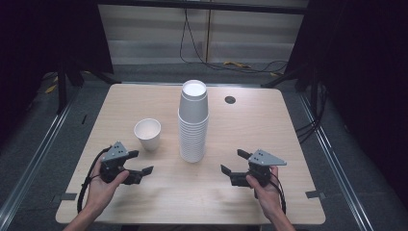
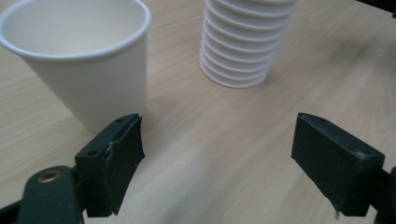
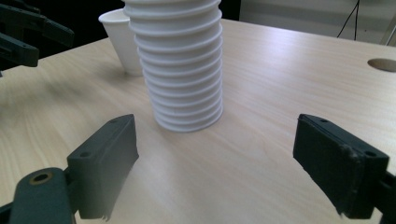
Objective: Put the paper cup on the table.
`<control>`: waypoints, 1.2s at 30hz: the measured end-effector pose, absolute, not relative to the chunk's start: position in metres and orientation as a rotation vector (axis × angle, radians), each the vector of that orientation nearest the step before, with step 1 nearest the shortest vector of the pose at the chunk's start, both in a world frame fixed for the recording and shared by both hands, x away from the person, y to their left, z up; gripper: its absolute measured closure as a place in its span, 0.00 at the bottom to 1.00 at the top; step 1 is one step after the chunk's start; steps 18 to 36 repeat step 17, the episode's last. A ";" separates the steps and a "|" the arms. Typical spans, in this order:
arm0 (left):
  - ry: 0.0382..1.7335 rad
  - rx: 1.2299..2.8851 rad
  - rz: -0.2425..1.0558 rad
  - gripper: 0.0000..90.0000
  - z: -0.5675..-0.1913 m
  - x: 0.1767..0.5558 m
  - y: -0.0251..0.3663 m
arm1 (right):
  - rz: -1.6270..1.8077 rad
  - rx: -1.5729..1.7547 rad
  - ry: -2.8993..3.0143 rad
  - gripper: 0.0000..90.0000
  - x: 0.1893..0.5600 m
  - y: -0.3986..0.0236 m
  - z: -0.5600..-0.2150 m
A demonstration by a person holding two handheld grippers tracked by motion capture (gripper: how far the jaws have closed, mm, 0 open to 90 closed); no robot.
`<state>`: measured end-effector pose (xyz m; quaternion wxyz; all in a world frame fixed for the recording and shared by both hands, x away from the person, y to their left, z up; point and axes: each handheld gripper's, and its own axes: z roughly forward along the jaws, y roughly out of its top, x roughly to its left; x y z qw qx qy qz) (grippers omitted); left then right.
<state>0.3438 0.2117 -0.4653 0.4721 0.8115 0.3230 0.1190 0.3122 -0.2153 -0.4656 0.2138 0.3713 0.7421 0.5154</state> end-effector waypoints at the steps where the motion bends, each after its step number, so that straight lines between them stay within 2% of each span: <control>1: 0.790 1.985 0.278 0.18 -0.467 0.341 0.211 | 1.424 1.032 2.066 0.15 0.310 -0.216 -0.466; 9: 0.781 1.976 0.183 0.18 -0.483 0.320 0.205 | 1.422 1.011 2.090 0.15 0.303 -0.213 -0.463; 16: 0.786 1.992 0.223 0.18 -0.492 0.320 0.201 | 1.400 1.076 2.115 0.15 0.307 -0.217 -0.470; 36: 0.789 1.988 0.220 0.18 -0.494 0.321 0.200 | 1.389 1.089 2.115 0.15 0.307 -0.218 -0.471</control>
